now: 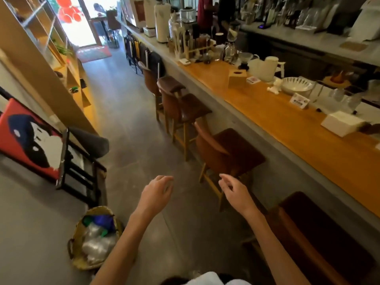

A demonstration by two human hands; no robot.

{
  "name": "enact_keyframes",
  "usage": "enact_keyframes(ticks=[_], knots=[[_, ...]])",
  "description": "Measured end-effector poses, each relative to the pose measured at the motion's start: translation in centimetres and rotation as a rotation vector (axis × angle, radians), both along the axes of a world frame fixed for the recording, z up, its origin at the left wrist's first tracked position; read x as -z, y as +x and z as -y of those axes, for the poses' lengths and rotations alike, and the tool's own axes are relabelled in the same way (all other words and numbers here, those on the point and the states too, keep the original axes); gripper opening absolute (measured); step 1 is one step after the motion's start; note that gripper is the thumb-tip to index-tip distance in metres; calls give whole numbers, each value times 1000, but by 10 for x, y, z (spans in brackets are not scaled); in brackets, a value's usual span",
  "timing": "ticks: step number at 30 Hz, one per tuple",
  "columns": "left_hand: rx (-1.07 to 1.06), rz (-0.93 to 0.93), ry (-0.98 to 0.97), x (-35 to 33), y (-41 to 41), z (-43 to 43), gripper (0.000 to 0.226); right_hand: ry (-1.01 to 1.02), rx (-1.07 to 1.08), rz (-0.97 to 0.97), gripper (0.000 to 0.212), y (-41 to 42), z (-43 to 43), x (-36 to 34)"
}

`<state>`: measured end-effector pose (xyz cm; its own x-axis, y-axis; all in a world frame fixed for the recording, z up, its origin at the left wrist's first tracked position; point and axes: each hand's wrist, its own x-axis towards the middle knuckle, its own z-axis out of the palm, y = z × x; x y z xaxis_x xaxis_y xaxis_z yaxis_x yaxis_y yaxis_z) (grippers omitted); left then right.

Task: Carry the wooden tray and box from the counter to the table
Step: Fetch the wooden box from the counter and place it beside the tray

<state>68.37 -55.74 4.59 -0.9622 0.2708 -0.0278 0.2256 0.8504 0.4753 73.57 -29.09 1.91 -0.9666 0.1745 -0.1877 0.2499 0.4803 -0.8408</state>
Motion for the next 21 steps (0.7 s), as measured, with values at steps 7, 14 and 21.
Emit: enact_keyframes(ticks=[7, 14, 21], knots=[[-138, 64, -22, 9, -209, 70, 32, -3, -47, -6, 42, -217, 67, -7], [12, 79, -52, 9, -439, 70, 33, -60, 129, -2, 62, -408, 81, 5], [343, 181, -88, 8, -589, -13, 29, -36, 454, 3, 62, -480, 25, 20]])
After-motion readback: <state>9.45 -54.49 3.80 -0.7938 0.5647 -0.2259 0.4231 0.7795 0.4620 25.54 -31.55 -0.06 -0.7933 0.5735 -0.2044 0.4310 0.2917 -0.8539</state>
